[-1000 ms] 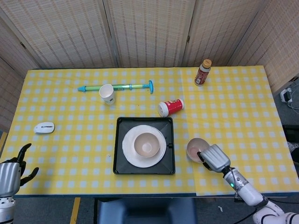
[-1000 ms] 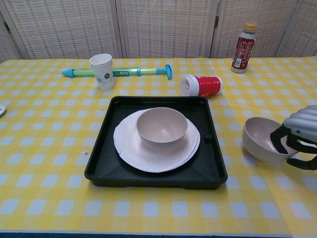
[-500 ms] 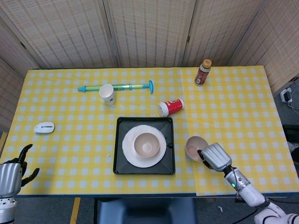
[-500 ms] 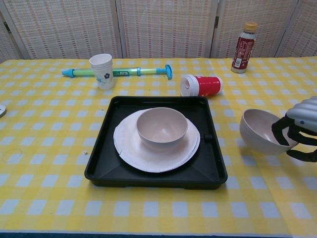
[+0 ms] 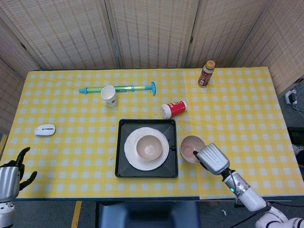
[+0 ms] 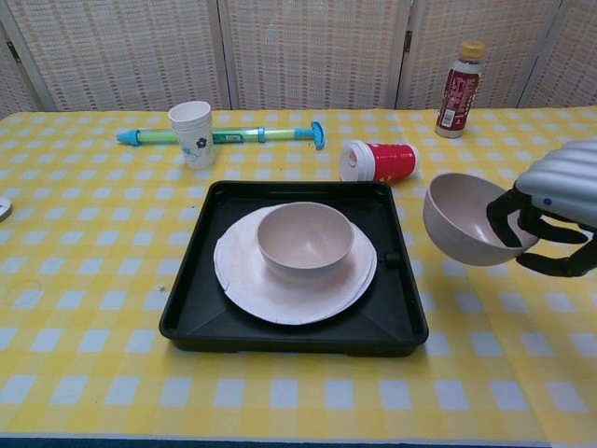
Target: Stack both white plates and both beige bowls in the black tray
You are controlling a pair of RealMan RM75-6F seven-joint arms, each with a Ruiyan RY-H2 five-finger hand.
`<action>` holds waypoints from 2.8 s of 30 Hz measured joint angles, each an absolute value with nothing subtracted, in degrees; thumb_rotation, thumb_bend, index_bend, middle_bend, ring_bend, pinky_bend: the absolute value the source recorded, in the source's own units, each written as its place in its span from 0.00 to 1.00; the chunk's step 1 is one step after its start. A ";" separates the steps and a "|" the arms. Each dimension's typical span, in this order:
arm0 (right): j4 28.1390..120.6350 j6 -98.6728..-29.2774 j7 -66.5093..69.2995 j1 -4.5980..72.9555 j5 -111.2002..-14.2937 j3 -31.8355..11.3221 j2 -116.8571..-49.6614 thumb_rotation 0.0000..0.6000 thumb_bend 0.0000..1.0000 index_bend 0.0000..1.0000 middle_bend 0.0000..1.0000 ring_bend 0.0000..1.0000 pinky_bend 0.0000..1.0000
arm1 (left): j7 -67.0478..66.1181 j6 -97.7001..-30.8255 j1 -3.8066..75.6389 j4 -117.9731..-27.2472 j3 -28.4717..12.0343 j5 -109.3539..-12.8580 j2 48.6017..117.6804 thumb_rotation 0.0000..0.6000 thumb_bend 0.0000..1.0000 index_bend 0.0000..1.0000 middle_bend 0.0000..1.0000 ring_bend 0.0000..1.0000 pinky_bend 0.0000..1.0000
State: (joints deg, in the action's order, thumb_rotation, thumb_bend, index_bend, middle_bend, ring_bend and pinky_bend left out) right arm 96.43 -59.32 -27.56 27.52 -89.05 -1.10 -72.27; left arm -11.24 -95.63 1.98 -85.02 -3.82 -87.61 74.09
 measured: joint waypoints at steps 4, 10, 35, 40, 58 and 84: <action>100.00 -56.11 -32.18 30.40 -86.55 -3.20 -72.16 1.00 0.49 0.67 0.91 0.93 1.00 | -11.62 -95.36 1.79 -85.60 -3.95 -87.24 73.37 1.00 0.21 0.24 0.91 0.65 0.78; 103.74 -51.56 -40.57 35.56 -79.26 -6.76 -73.97 1.00 0.49 0.68 0.91 0.93 1.00 | -11.11 -95.30 1.51 -86.26 -3.79 -87.38 73.03 1.00 0.21 0.23 0.91 0.65 0.77; 95.97 -48.84 -51.60 50.99 -57.39 -8.48 -89.91 1.00 0.49 0.69 0.91 0.92 1.00 | -5.58 -91.79 0.94 -90.02 -3.65 -85.10 68.61 1.00 0.21 0.14 0.87 0.63 0.74; 95.11 -51.18 -52.75 51.64 -56.89 -7.39 -90.82 1.00 0.49 0.67 0.89 0.90 1.00 | -4.54 -91.13 0.99 -90.40 -3.30 -85.34 68.09 1.00 0.21 0.10 0.87 0.63 0.74; 99.53 -54.95 -51.13 52.17 -54.80 -4.84 -88.81 1.00 0.49 0.35 0.89 0.90 1.00 | -3.94 -90.98 1.03 -90.45 -2.99 -86.24 67.72 1.00 0.21 0.09 0.86 0.62 0.73; 93.26 -98.48 -15.09 11.94 -87.46 12.60 -67.73 1.00 0.37 0.00 0.00 0.00 0.00 | -16.24 -93.35 0.74 -89.25 0.12 -94.08 71.65 1.00 0.21 0.10 0.13 0.02 0.00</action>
State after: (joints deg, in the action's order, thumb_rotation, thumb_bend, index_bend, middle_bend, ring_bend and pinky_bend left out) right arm 93.26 -98.48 -15.09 11.94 -87.46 12.60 -67.73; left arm -16.24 -93.35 0.74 -89.25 0.12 -94.08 71.65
